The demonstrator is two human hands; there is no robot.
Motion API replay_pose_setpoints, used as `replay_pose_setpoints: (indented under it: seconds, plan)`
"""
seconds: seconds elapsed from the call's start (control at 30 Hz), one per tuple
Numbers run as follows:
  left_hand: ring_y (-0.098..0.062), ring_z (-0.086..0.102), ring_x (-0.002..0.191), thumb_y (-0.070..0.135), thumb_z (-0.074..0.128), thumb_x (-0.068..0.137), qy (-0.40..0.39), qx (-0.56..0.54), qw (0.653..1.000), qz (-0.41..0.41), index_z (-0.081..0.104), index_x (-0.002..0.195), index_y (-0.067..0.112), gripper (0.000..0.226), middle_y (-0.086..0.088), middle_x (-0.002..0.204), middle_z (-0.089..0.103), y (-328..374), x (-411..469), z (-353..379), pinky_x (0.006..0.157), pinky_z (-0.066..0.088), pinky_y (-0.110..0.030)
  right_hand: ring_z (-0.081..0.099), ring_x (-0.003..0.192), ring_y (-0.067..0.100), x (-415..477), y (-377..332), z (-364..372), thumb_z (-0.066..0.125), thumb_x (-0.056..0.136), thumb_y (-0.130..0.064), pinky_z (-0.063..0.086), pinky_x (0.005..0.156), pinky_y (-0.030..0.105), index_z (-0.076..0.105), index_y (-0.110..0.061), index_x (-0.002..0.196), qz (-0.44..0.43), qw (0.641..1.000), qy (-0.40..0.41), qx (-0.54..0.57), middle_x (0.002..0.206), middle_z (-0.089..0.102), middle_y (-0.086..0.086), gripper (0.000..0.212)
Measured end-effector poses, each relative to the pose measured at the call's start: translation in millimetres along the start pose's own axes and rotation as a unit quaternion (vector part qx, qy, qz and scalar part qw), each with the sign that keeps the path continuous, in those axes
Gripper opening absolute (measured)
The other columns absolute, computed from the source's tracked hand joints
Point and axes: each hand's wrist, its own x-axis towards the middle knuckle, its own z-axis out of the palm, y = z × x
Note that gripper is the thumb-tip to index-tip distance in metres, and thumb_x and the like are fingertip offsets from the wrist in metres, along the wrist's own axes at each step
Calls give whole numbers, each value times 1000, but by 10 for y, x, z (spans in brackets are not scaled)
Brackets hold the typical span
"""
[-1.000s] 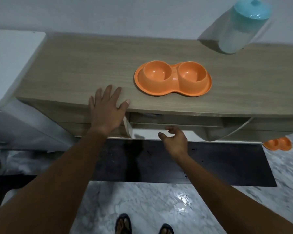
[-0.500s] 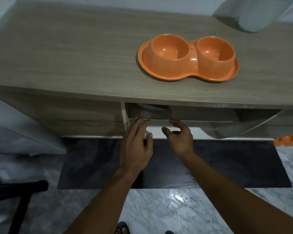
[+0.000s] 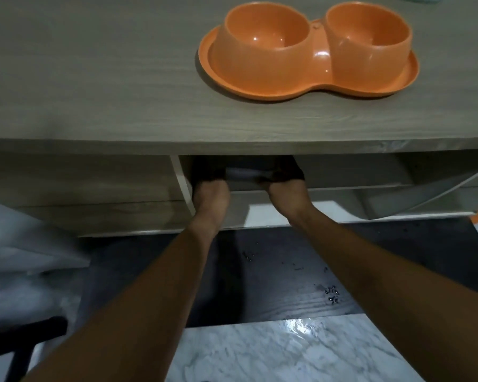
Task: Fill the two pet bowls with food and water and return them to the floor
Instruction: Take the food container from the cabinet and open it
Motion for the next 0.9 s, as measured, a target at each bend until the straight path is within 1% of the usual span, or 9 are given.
replay_pose_setpoints:
  seconds: [0.1,0.17,0.23,0.37,0.43,0.57,0.7,0.77,0.9]
  plan:
    - [-31,53,123,21,48,101,19,-77,995,64,48,135,2,39,-15,132,56,-125,-276,-12,103,42,-33,54,116,8,-276,-42,-102,78,85,4,44,89,3,36,-14,158,12,1000,-25,5,133,55,-10,85]
    - [-18,52,122,23,49,102,-3,-102,990,96,41,144,13,44,0,132,54,-218,-591,-105,100,38,-24,61,109,13,-566,-65,-228,80,84,2,51,87,13,38,-25,158,16,999,-30,-6,128,62,-10,89]
    - [-15,56,119,17,52,100,-16,-134,984,112,45,142,17,43,2,130,60,-281,-827,-226,97,40,-21,64,102,14,-832,-165,-371,80,80,5,56,87,25,44,-25,154,22,999,-23,1,126,67,-4,87]
    - [-15,61,104,28,60,92,-7,-168,984,56,61,115,22,24,4,110,68,-200,-1475,-561,100,46,-40,66,101,11,-1436,-620,-723,79,76,7,58,89,31,51,-23,151,28,998,-47,21,133,69,-2,85]
    - [-15,60,94,32,60,94,1,-156,987,45,61,97,26,7,4,97,66,-61,-1788,-762,93,48,-40,66,94,10,-1703,-918,-925,76,78,7,60,87,36,55,-28,147,28,996,-78,27,127,72,-4,80]
    - [-14,61,80,36,67,90,12,-140,989,46,60,78,25,18,3,82,66,332,-2271,-1137,80,51,-34,70,94,8,-2004,-1566,-1244,75,87,-2,59,83,24,59,-38,139,22,988,-147,32,118,75,-10,66]
    - [-13,59,67,26,73,87,8,-161,985,64,59,76,16,20,0,70,63,832,-2416,-1481,73,55,-32,66,80,-12,-1922,-2147,-1240,64,100,-13,51,70,10,62,-40,128,9,990,-121,71,104,73,-22,39]
    - [-10,58,65,26,77,84,6,-168,984,61,59,74,18,21,3,69,63,1056,-2350,-1641,72,55,-30,65,83,-12,-1802,-2352,-1114,62,101,-11,53,78,17,67,-27,132,-11,993,-94,64,108,75,-14,35]
    - [-15,64,73,17,82,78,7,-160,986,56,61,81,17,21,-5,82,67,1418,-1988,-2008,71,56,-29,70,101,18,-1493,-2640,-765,64,96,-5,58,90,44,72,-13,129,31,993,-68,95,119,77,5,35]
